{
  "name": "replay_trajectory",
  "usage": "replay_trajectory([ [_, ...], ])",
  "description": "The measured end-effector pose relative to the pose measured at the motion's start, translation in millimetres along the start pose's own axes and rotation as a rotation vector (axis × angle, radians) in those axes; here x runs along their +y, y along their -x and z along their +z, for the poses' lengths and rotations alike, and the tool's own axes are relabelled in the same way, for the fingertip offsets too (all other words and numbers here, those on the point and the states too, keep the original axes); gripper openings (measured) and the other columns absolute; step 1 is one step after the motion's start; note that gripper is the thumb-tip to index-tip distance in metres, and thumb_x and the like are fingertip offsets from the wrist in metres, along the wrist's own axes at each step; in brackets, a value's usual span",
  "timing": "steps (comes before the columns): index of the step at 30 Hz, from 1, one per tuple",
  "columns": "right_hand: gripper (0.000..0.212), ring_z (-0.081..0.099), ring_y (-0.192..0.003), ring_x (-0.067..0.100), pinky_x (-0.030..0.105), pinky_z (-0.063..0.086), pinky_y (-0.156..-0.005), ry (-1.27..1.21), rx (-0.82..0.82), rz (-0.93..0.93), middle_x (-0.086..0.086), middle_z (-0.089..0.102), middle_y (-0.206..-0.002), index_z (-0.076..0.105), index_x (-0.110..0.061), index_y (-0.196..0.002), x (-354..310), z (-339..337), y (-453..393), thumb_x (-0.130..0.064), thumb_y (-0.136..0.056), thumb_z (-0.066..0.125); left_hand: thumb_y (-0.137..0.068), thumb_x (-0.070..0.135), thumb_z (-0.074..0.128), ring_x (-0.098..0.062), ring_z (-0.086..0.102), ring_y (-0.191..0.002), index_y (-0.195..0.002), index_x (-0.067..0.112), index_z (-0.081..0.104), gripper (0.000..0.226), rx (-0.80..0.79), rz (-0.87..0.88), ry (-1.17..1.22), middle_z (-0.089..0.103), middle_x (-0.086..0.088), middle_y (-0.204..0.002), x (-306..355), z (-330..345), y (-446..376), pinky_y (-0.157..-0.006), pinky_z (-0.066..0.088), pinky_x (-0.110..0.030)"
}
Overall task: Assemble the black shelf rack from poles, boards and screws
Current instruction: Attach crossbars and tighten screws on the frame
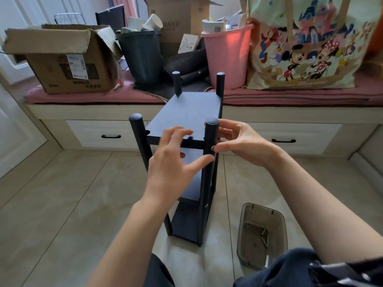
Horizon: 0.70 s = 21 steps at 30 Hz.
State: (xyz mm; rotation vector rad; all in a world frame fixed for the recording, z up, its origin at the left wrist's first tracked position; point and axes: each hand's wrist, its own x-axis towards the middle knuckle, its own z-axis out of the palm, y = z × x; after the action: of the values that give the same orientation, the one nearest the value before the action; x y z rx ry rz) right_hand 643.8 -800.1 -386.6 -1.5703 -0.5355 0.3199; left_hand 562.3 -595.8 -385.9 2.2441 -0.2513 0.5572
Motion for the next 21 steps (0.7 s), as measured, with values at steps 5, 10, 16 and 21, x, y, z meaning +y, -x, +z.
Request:
replay_trajectory([
  [5, 0.066, 0.058, -0.125, 0.025, 0.054, 0.038, -0.111, 0.025, -0.035, -0.012, 0.009, 0.065, -0.129, 0.056, -0.015, -0.137, -1, -1, 1, -0.007, -0.076, 0.078, -0.081, 0.040, 0.075, -0.012, 0.046, -0.135, -0.146, 0.027, 0.049, 0.071, -0.243, 0.074, 0.127, 0.036, 0.009, -0.156, -5, 5, -16, -0.101, 0.053, -0.039],
  [10, 0.060, 0.058, -0.126, 0.023, 0.049, 0.040, -0.111, 0.045, -0.037, -0.030, 0.007, 0.065, -0.130, 0.058, -0.016, -0.135, -3, 0, 1, -0.009, -0.078, 0.078, -0.081, 0.034, 0.078, -0.015, 0.054, -0.129, -0.134, 0.013, 0.064, 0.058, -0.104, 0.101, 0.162, 0.058, -0.002, -0.138, -9, 13, -18, -0.106, 0.049, -0.042],
  [16, 0.059, 0.056, -0.127, 0.023, 0.050, 0.038, -0.112, 0.071, -0.092, 0.008, 0.006, 0.062, -0.134, 0.049, -0.019, -0.143, -5, -1, 4, -0.009, -0.089, 0.070, -0.080, 0.033, 0.077, -0.015, 0.057, -0.126, -0.128, 0.012, 0.068, 0.053, -0.055, 0.120, 0.186, 0.062, -0.003, -0.133, -8, 15, -17, -0.106, 0.049, -0.039],
  [21, 0.067, 0.049, -0.134, 0.016, 0.049, 0.035, -0.115, 0.016, -0.070, 0.081, 0.001, 0.056, -0.142, 0.042, -0.035, -0.147, -7, -11, 9, -0.021, -0.086, 0.067, -0.082, 0.025, 0.078, -0.012, 0.058, -0.123, -0.124, 0.012, 0.070, 0.044, 0.000, 0.169, 0.179, 0.065, 0.000, -0.129, -10, 19, -17, -0.106, 0.048, -0.033],
])
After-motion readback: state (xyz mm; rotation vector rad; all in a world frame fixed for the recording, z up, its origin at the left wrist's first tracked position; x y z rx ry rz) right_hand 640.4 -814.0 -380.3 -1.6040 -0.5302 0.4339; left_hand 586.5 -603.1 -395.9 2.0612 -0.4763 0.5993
